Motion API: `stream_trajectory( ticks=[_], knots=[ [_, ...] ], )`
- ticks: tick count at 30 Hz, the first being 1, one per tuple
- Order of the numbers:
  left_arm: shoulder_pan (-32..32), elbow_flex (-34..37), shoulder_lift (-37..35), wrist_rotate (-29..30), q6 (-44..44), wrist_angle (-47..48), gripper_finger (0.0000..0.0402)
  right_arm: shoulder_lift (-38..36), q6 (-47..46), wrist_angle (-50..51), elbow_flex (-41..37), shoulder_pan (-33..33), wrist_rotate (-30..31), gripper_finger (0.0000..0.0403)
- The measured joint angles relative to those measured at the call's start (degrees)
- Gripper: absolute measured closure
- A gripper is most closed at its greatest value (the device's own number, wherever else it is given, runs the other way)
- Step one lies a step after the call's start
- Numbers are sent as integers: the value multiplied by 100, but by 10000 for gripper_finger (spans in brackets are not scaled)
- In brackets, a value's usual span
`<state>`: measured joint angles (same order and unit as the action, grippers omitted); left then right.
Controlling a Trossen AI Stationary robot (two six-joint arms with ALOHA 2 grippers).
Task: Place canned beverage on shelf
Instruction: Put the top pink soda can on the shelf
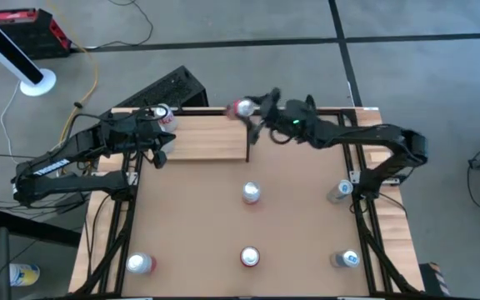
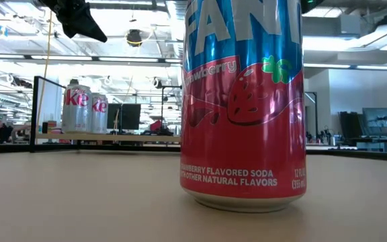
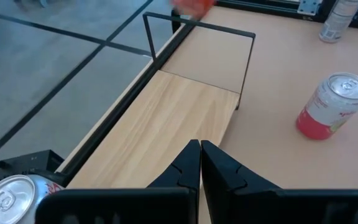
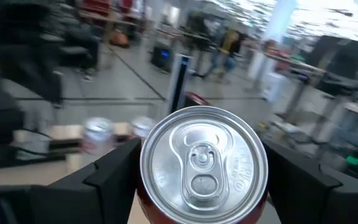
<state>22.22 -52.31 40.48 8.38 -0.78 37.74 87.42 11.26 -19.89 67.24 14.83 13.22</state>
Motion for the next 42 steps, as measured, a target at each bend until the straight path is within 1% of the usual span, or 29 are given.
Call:
stream_trajectory(
  ticks=[3,6,11,14,17,19,23,28,34,36,42],
  knots=[
    [0,0,0,-1,-91,0,402,698,-70,164,547,-151,-266,87],
    [0,0,-1,0,-153,11,402,1439,-92,483,1308,-198,-436,87],
    [0,0,-1,0,-156,74,402,2586,-363,1086,2752,-84,-960,87],
    [0,-2,-3,0,-157,169,402,3211,-550,1690,3548,6,-1211,87],
    [0,-2,-3,11,-157,348,402,3748,-732,2178,4197,111,-1459,87],
    [0,-2,-3,57,-157,400,402,4058,-812,2268,4523,153,-1594,87],
    [2,-2,-3,106,-157,420,402,4541,-827,2565,5030,151,-1667,87],
    [2,-2,-3,107,-154,413,402,4938,-842,2887,5459,144,-1791,87],
    [1,-2,-3,105,-149,415,402,5099,-887,2919,5626,142,-1819,87],
    [2,-2,-3,105,-146,415,402,5114,-903,2910,5628,142,-1819,75],
    [2,-2,-3,105,-131,422,402,5122,-961,2957,5624,149,-1819,16]
  ],
)
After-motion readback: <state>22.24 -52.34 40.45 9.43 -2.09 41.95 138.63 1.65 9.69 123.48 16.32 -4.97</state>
